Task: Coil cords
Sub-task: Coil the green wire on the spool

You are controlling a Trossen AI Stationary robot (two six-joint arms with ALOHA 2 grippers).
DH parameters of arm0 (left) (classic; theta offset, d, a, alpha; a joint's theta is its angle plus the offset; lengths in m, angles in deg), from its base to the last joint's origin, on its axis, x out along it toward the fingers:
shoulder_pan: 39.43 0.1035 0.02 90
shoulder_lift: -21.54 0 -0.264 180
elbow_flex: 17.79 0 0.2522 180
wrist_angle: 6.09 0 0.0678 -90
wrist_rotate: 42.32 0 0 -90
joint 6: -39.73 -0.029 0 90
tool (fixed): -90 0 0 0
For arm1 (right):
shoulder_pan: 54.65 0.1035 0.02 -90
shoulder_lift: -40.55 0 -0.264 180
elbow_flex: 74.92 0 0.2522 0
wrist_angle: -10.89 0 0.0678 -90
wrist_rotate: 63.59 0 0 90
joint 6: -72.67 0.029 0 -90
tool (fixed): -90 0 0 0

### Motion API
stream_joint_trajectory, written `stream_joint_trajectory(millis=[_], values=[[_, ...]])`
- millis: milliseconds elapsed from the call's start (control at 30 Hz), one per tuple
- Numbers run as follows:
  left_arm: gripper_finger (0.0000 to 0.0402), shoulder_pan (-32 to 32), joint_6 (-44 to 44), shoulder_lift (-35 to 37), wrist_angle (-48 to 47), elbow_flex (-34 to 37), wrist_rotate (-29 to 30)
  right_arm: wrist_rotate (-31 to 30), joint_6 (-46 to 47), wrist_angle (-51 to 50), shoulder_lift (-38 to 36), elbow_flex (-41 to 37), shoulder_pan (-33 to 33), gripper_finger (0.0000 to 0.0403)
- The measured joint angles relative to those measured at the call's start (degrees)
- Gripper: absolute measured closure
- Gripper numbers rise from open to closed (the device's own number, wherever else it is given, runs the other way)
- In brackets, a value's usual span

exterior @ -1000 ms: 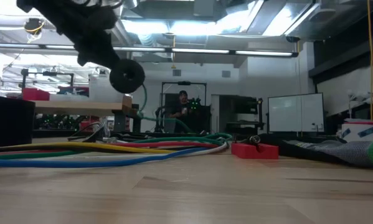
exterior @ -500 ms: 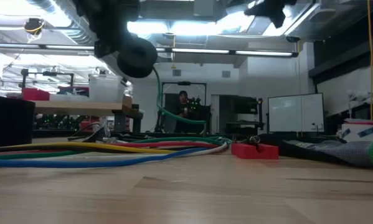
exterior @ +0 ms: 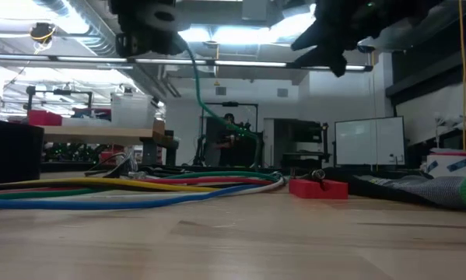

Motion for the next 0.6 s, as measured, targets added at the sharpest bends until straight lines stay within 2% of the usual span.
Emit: stream_joint_trajectory(millis=[300, 500, 600], values=[[0.0401, 3.24, -3.43, 0.00, 5.22, -0.33, -7.63, 0.00, 4.87, 8.29, 7.39, 0.00, -0.04, 0.0198], [0.0401, 3.20, -8.51, -0.12, 6.71, -0.33, -8.17, 0.52, 5.96, 9.67, 8.81, 0.00, -0.04, 0.0198], [0.0401, 3.20, -12.71, -0.40, 10.03, 0.03, -7.67, 3.12, 5.33, 14.67, 9.13, 0.00, -0.04, 0.0198]])
